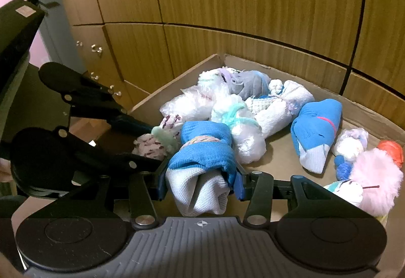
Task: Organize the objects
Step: 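Carry both items into the box and lower them in front of the others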
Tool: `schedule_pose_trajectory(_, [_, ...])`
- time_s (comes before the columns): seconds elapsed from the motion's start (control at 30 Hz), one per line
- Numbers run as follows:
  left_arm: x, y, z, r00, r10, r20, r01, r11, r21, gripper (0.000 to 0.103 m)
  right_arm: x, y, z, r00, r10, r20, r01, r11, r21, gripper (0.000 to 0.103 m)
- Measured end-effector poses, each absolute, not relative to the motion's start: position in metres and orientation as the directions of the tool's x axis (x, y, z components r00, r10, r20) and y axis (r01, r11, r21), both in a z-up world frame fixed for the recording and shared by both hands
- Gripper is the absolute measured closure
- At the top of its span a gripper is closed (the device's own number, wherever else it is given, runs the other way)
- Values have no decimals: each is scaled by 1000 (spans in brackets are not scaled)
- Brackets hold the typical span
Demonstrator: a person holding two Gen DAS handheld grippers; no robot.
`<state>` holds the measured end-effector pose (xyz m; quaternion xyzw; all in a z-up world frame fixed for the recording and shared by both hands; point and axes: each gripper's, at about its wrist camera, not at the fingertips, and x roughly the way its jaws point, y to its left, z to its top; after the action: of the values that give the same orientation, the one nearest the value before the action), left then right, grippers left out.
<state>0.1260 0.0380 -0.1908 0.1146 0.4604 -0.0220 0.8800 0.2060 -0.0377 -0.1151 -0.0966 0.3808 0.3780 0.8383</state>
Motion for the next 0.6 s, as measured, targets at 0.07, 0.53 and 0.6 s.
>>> schedule_pose_trajectory(0.07, [126, 38, -191, 572, 71, -817, 147, 971, 187, 68, 205, -37, -115, 422, 559, -714, -709, 695, 124, 48])
schedule_pose_trajectory(0.53, [103, 27, -176, 612, 111, -783, 141, 959, 246, 50, 204, -36, -113, 421, 556, -716, -708, 696, 124, 43])
schedule_pose_trajectory(0.6, [97, 25, -172, 628, 109, -771, 133, 961, 244, 43, 204, -35, -112, 419, 561, -714, -707, 695, 131, 43])
